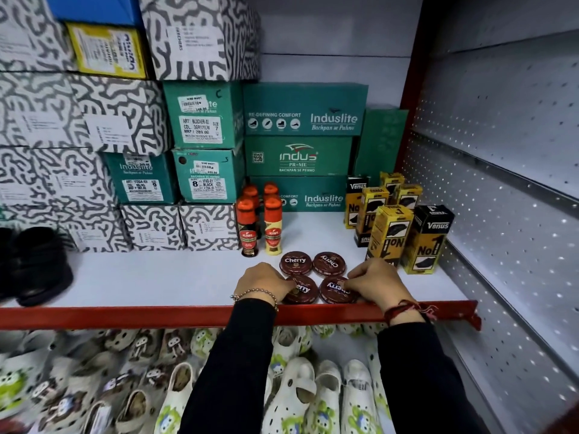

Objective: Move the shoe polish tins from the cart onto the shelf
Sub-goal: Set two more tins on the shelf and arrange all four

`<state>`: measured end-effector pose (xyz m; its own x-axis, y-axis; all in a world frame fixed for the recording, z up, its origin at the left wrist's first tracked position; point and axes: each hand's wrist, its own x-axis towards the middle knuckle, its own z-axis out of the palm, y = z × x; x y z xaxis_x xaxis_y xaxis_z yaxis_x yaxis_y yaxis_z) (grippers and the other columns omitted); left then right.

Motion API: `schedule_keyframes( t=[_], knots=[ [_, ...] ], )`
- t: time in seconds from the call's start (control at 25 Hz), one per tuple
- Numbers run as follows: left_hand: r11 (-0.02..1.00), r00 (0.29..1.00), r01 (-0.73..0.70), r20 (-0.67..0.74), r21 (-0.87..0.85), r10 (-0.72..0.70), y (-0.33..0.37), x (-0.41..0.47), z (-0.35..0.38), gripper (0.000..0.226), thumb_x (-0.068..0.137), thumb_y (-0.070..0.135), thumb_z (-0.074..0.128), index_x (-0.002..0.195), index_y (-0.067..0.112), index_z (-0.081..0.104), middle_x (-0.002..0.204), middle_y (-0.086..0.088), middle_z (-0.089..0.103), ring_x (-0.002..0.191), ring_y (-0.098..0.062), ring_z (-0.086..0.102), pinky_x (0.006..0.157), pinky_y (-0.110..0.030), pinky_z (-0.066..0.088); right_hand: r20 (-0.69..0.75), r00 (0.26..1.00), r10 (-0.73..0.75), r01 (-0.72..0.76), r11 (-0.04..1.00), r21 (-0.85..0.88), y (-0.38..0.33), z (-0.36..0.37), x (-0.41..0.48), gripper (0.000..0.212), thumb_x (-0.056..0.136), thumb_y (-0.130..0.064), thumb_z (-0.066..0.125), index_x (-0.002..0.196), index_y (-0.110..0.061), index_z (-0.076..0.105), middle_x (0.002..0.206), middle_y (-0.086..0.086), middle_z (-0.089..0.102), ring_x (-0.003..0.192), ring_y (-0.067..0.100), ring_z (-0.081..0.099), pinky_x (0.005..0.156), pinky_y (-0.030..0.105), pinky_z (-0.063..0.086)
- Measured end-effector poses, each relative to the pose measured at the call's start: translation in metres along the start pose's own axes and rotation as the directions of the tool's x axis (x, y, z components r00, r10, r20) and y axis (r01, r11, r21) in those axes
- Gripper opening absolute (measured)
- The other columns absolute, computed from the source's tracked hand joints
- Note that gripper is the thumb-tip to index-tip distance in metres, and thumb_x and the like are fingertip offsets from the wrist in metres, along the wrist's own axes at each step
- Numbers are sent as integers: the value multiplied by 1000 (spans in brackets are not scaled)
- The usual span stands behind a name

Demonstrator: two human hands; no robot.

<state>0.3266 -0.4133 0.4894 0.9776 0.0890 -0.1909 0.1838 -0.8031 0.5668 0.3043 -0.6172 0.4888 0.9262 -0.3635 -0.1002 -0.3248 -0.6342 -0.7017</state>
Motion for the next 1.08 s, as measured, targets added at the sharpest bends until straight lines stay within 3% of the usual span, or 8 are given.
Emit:
schedule_keyframes(
  t=[0.28, 0.4, 0.52, 0.6, 0.68, 0.8, 0.92, 1.08],
  knots=[
    [999, 1000, 9, 16, 39, -9, -1, 3, -7, 55, 72, 51, 77, 115, 16, 73, 121, -7, 71, 116, -27, 65, 101, -39, 53, 2, 1000, -6, 6, 1000, 18, 0, -2, -4, 29, 70, -17, 80, 98, -15, 73, 104, 13, 73, 89, 30, 72, 85, 37, 59],
    [999, 998, -4, 58, 51, 1, -1, 5, -7, 53, 72, 47, 79, 115, 16, 74, 119, -6, 73, 113, -25, 67, 100, -37, 54, -5, 1000, -13, 13, 1000, -7, -2, -1, -3, 21, 73, -14, 78, 93, -17, 74, 107, 12, 73, 96, 31, 71, 88, 39, 59],
    [998, 997, -6, 80, 55, 2, -2, 6, -7, 51, 72, 46, 79, 114, 18, 74, 118, -5, 73, 112, -24, 67, 100, -37, 54, 31, 999, -28, 29, 999, -40, -1, -2, -2, 13, 72, -14, 78, 80, -23, 72, 104, 9, 76, 84, 24, 70, 86, 35, 59],
    [998, 998, -41, 58, 48, 38, -1, 6, -7, 47, 75, 41, 77, 116, 20, 72, 123, -4, 69, 117, -23, 64, 102, -34, 51, 66, 997, -36, 40, 998, -51, 0, -3, 0, 20, 74, -17, 75, 93, -22, 71, 106, 7, 74, 84, 21, 70, 87, 36, 59],
    [989, 989, -147, 26, 28, 146, 1, 6, -5, 45, 81, 27, 70, 126, 22, 65, 137, -5, 58, 128, -24, 55, 109, -35, 45, 109, 989, -98, 110, 988, -111, -1, -2, 3, 40, 81, -18, 66, 121, -22, 65, 122, 6, 66, 108, 24, 65, 98, 39, 53],
    [936, 933, -350, 105, 42, 344, 10, 5, 1, 65, 86, 6, 57, 149, 18, 45, 161, -6, 32, 149, -25, 32, 123, -35, 28, 203, 953, -226, 277, 922, -272, -8, 6, 2, 62, 86, -11, 48, 145, -29, 45, 154, 1, 41, 142, 30, 36, 118, 42, 30],
    [923, 913, -377, 195, 75, 358, 13, 3, 10, 70, 89, 5, 51, 156, 14, 33, 165, -10, 25, 152, -26, 28, 124, -32, 25, 246, 943, -225, 297, 903, -311, -8, 13, -1, 68, 84, -12, 44, 147, -38, 41, 158, -1, 39, 146, 27, 31, 120, 46, 25],
    [928, 919, -367, 178, 57, 353, 6, 5, 13, 68, 87, 6, 53, 153, 18, 40, 158, -11, 41, 144, -28, 43, 119, -35, 36, 208, 950, -235, 296, 890, -347, -4, 12, -1, 64, 83, -13, 49, 140, -42, 50, 148, 1, 53, 141, 26, 41, 116, 45, 33]
  ],
)
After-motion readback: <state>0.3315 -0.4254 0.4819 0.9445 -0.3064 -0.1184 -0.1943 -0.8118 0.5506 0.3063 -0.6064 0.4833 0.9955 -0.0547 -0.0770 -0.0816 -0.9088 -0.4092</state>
